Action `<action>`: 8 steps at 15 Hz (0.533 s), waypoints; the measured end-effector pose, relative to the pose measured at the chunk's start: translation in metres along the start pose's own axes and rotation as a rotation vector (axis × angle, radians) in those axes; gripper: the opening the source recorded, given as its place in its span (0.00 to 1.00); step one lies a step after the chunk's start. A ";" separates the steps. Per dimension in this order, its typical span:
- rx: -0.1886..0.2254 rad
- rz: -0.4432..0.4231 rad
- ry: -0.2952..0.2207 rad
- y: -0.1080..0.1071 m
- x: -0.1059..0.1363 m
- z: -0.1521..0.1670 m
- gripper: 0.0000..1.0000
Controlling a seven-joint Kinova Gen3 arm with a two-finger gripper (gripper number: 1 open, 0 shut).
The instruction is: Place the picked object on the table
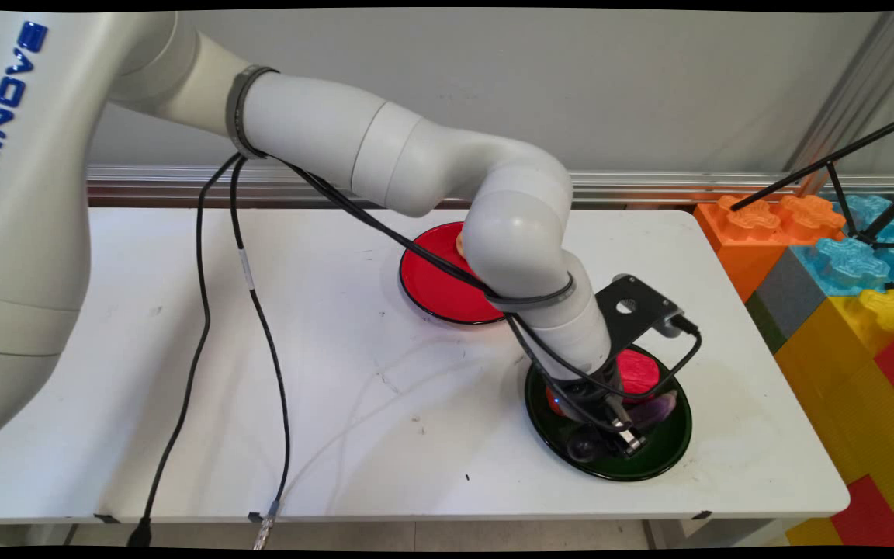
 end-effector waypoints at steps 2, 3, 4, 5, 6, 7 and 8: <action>-0.013 0.000 0.015 0.002 0.005 -0.010 0.00; -0.017 0.001 0.022 0.003 0.007 -0.014 0.00; -0.023 0.004 0.031 0.004 0.009 -0.021 0.00; -0.029 0.009 0.042 0.003 0.012 -0.031 0.00; -0.035 0.018 0.053 0.003 0.014 -0.041 0.00; -0.042 0.028 0.063 0.001 0.014 -0.050 0.00; -0.047 0.035 0.068 -0.001 0.013 -0.056 0.00</action>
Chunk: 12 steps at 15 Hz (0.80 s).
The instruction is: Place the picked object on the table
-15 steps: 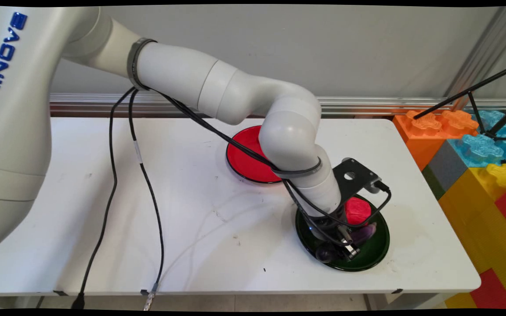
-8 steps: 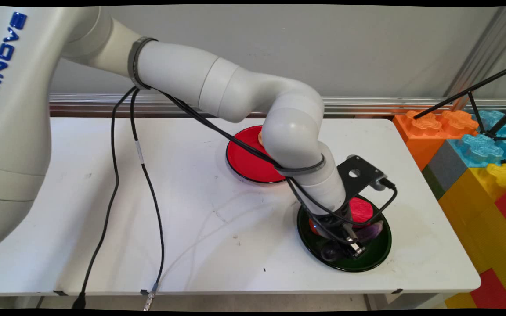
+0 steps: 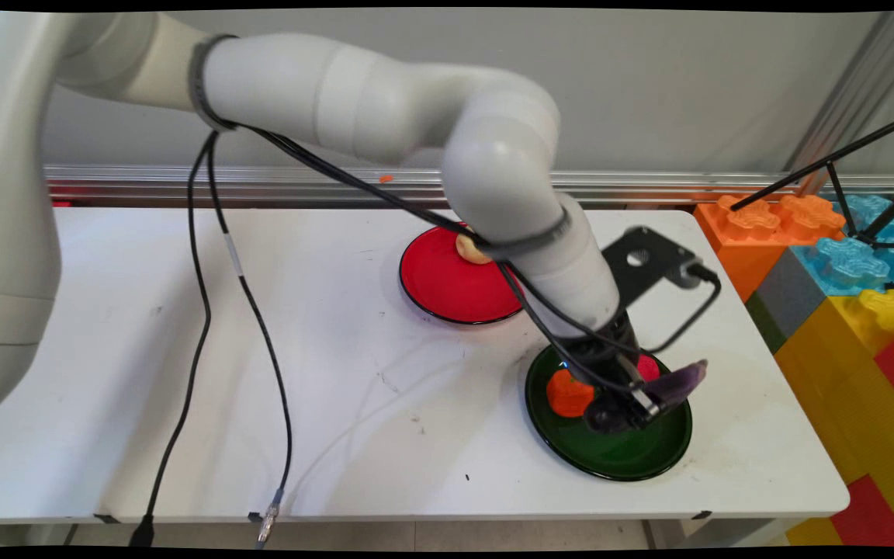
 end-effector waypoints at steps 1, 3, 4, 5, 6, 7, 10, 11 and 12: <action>-0.007 0.018 0.007 -0.002 -0.001 -0.009 0.00; -0.017 0.056 0.019 -0.009 -0.004 -0.025 0.00; -0.019 0.075 0.023 -0.013 -0.006 -0.032 0.00; -0.021 0.107 0.029 -0.019 -0.008 -0.041 0.00; -0.020 0.147 0.034 -0.028 -0.012 -0.052 0.00; -0.019 0.192 0.035 -0.038 -0.016 -0.063 0.00; -0.008 0.289 0.022 -0.067 -0.030 -0.086 0.00; -0.006 0.327 0.013 -0.080 -0.038 -0.095 0.00; -0.003 0.367 0.002 -0.094 -0.046 -0.104 0.00</action>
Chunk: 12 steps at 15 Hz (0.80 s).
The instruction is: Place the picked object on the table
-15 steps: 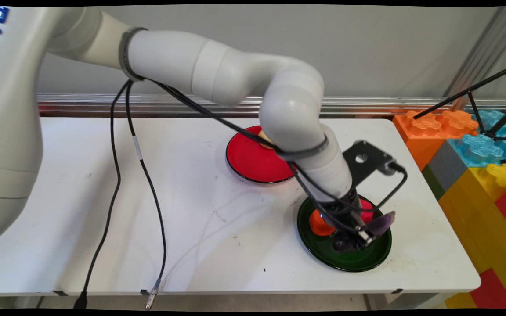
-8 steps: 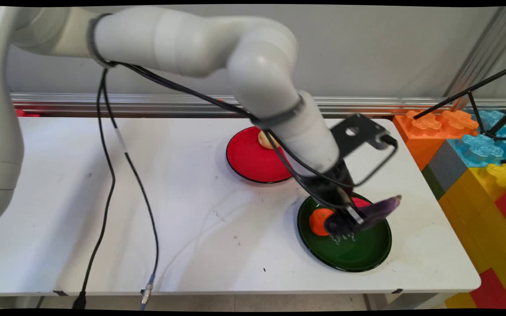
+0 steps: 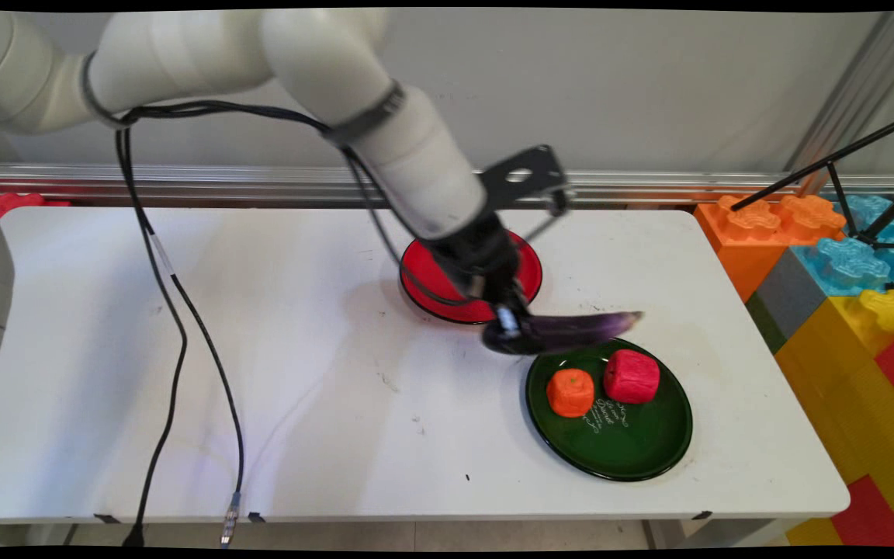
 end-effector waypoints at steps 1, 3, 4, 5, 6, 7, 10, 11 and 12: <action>0.002 0.034 -0.010 -0.008 -0.010 -0.007 0.00; 0.004 0.112 -0.034 -0.027 -0.035 -0.020 0.00; 0.002 0.148 -0.040 -0.034 -0.044 -0.024 0.00; 0.001 0.171 -0.043 -0.038 -0.051 -0.026 0.00; -0.001 0.203 -0.047 -0.043 -0.060 -0.028 0.00; -0.002 0.223 -0.050 -0.046 -0.066 -0.028 0.00; -0.009 0.289 -0.062 -0.056 -0.088 -0.023 0.00; -0.012 0.302 -0.067 -0.059 -0.093 -0.021 0.00; -0.017 0.318 -0.074 -0.062 -0.101 -0.017 0.00</action>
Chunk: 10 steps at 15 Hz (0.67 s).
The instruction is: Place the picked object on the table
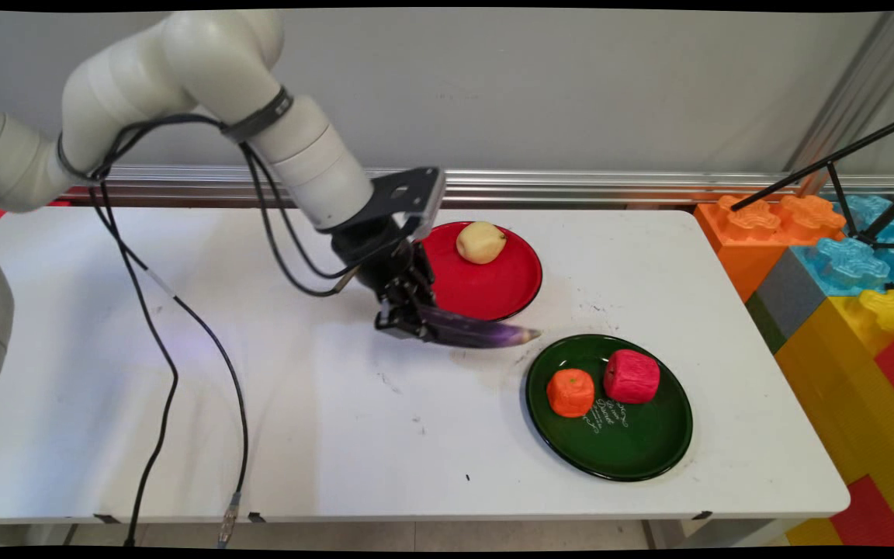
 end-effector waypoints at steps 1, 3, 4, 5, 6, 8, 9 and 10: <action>-0.005 0.010 -0.005 0.000 -0.006 0.003 0.00; -0.017 0.036 -0.020 0.000 -0.021 0.014 0.00; -0.023 0.045 -0.029 0.000 -0.029 0.019 0.00; -0.026 0.051 -0.036 0.000 -0.035 0.023 0.00; -0.031 0.057 -0.044 0.000 -0.043 0.028 0.00; -0.034 0.063 -0.056 0.000 -0.054 0.034 0.00; -0.034 0.063 -0.060 0.000 -0.059 0.038 0.00; -0.033 0.062 -0.063 0.000 -0.063 0.041 0.00</action>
